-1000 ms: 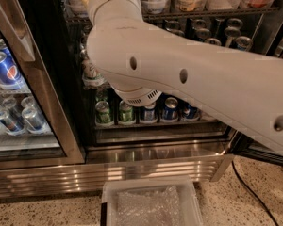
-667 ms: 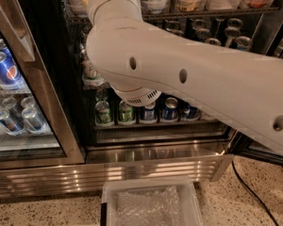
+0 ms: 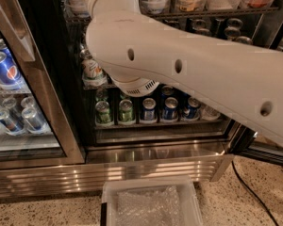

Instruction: Pick blue plastic bottle from top shelf of fridge

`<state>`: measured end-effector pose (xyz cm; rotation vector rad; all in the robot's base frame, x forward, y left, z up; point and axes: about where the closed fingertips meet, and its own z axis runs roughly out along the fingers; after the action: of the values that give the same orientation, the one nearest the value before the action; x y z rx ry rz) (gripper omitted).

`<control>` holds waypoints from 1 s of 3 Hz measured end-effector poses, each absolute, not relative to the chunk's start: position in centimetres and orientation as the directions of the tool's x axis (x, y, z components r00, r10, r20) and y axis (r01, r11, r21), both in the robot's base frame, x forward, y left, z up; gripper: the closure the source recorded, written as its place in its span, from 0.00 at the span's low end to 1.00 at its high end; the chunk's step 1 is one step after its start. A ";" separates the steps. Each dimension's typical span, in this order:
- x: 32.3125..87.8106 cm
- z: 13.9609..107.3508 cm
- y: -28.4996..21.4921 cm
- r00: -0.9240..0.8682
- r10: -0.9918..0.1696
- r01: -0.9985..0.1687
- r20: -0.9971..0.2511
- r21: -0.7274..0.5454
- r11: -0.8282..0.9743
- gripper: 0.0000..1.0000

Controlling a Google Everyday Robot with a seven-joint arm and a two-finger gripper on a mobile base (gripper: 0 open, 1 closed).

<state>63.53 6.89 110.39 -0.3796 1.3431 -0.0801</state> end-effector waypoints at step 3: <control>65.5 109.9 6.3 0.217 -0.294 -0.119 -0.931 -0.324 0.938 0.46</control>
Offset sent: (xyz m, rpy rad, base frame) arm 0.0259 -0.0071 -0.0121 -0.0195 0.0137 -0.0506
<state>65.50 6.28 109.91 -0.3607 1.3549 -0.1244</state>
